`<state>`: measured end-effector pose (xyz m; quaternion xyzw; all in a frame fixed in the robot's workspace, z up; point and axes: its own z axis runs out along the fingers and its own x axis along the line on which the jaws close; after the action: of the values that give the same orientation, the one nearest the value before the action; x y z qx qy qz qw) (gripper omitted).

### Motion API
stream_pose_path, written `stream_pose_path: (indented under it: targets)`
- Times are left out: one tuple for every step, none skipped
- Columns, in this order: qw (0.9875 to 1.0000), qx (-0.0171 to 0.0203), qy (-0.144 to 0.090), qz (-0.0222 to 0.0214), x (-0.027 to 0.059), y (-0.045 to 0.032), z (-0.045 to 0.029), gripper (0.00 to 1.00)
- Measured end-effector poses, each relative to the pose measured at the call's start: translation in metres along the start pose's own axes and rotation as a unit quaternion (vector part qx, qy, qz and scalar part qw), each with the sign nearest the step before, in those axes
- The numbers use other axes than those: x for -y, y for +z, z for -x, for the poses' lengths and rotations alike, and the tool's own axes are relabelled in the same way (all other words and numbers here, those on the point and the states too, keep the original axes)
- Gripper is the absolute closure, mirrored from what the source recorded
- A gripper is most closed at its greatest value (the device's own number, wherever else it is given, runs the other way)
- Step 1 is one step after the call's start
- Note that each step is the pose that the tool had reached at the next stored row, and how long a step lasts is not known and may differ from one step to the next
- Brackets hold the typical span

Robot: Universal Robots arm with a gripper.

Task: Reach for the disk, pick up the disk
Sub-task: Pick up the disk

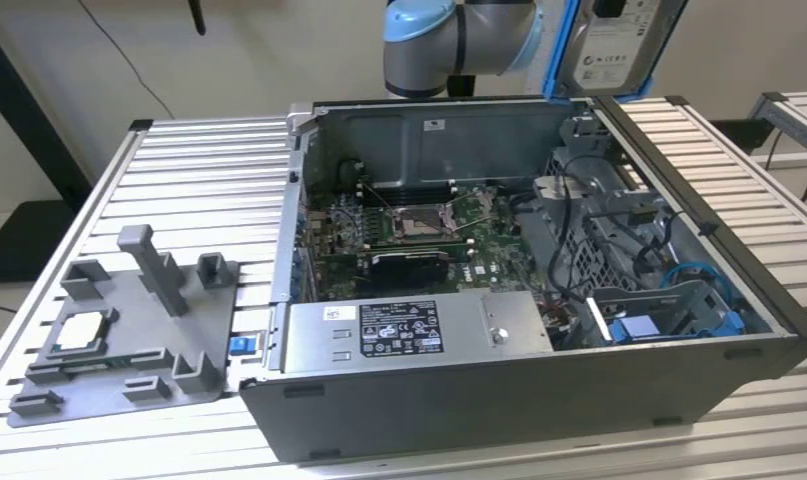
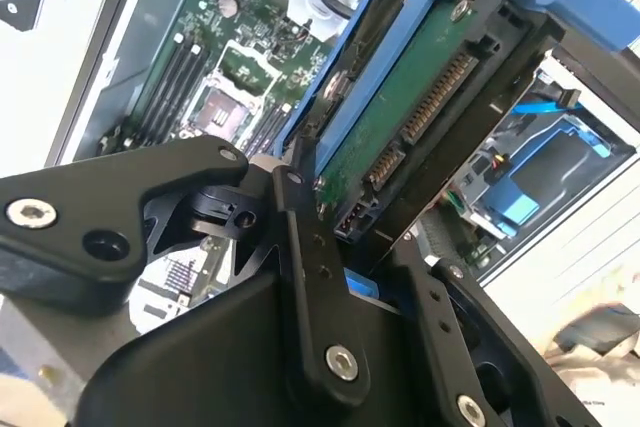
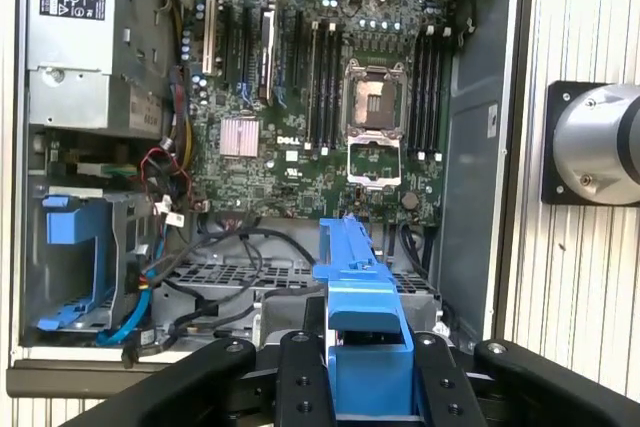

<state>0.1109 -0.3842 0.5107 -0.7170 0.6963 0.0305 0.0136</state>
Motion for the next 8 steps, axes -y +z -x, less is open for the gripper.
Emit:
stream_pose_path:
  targets:
    - [1.0000,0.0000,0.000,0.0000,0.0000,0.0000,-0.0001,1.00]
    - [1.0000,0.0000,0.000,0.0000,0.0008,0.0000,-0.0001,1.00]
    - [1.0000,0.0000,0.000,0.0000,0.0015,-0.0001,-0.0001,1.00]
    - [1.0000,0.0000,0.000,0.0000,0.0015,-0.0001,-0.0001,1.00]
    - [1.0000,0.0000,0.000,0.0000,0.0016,-0.0001,-0.0001,1.00]
    - [1.0000,0.0000,0.000,0.0000,0.0016,-0.0001,-0.0001,1.00]
    - [1.0000,0.0000,0.000,0.0000,0.0017,-0.0001,-0.0001,1.00]
    - [1.0000,0.0000,0.000,0.0000,0.0017,-0.0001,-0.0001,1.00]
